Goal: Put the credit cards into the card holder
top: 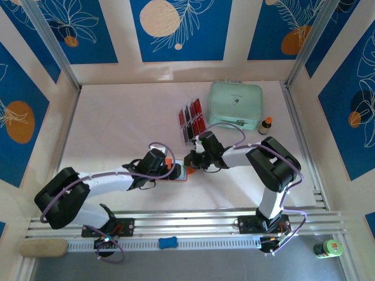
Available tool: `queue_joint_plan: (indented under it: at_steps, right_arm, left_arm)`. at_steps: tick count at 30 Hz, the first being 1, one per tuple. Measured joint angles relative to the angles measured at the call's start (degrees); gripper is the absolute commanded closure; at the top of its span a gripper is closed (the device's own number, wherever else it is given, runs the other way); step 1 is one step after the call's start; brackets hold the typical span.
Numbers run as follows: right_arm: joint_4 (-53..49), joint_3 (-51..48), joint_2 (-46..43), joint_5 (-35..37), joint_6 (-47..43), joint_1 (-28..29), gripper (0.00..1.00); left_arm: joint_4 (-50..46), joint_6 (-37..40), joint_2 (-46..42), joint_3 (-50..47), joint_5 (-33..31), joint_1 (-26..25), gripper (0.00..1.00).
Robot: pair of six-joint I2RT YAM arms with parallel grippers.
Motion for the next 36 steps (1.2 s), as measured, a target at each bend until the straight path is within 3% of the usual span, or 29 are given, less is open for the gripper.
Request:
queue_joint_plan:
  at_steps: [15, 22, 29, 34, 36]
  right_arm:
    - [-0.33, 3.39, 2.89, -1.03, -0.39, 1.33, 1.00]
    - [-0.37, 3.50, 3.06, -1.27, -0.39, 1.53, 1.00]
    - [-0.39, 3.80, 3.32, -1.62, -0.39, 1.53, 1.00]
    - [-0.39, 3.82, 3.32, -1.68, -0.39, 1.53, 1.00]
    - [-0.46, 3.82, 3.28, -1.66, -0.39, 1.51, 0.94]
  left_arm:
    - [0.87, 0.50, 0.81, 0.00, -1.33, 0.00, 0.00]
    - [-2.10, 0.52, 1.05, 0.61, -4.11, 0.00, 0.11]
    - [-3.28, 0.83, 2.01, 0.98, -6.32, 0.02, 0.32]
    - [-3.43, 1.03, 2.38, 0.98, -7.26, 0.02, 0.40]
    - [-3.43, 0.98, 2.40, 0.98, -7.54, 0.02, 0.43]
